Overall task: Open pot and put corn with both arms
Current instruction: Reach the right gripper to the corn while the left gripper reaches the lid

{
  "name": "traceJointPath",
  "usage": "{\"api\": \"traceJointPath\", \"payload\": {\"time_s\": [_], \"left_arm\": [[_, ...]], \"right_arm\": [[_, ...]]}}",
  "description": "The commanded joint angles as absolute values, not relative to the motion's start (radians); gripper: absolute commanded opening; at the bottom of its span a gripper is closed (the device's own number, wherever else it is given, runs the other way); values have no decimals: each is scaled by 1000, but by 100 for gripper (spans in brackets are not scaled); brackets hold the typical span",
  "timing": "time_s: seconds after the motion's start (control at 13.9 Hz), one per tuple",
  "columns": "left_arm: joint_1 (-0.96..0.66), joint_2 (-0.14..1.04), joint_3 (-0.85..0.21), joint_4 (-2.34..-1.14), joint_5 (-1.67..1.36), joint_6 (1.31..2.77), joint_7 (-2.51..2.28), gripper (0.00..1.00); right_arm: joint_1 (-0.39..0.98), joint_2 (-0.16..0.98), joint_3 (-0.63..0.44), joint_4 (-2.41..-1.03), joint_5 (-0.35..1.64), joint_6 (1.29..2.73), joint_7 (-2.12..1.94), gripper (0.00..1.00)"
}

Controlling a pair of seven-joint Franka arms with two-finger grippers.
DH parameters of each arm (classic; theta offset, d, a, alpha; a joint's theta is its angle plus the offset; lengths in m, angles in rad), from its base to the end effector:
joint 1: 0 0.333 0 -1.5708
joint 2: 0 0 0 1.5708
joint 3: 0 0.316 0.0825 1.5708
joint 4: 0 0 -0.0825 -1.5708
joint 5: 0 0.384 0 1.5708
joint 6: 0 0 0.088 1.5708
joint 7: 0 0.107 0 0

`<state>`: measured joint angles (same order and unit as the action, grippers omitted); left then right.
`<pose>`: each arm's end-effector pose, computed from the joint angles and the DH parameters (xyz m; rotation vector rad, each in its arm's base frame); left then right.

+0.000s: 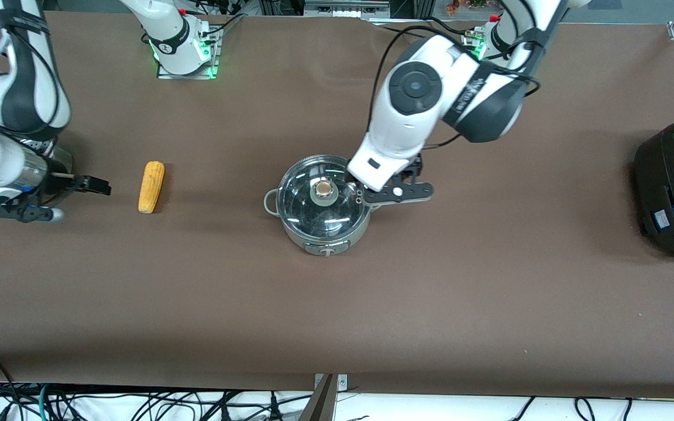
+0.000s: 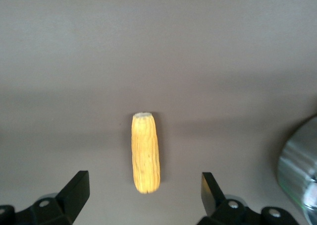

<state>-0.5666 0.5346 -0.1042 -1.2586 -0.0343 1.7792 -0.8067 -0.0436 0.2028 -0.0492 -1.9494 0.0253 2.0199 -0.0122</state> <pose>0.5653 -0.4312 0.4522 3.0739 0.2423 -0.1027 0.5815 -0.0517 0.3664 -3.1126 0.1444 0.2047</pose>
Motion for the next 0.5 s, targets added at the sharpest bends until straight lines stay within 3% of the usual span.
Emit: {"api": "traceJointPath", "payload": {"time_s": [0.0,0.22,0.43], "left_arm": [[-612,604,-89,-1180,-41,1820,-940,100],[-652,643,-84,-1180,-34,1891,-951,100],[-681,660,-81,-1175,-31,1924,-965,100]], "right_arm": [[-35,164,-46,-2141,29,2228,15,100],[-23,181,-41,-2258,31,2396,50,100],[6,209,-40,-2295,25,2413,58,100]]}}
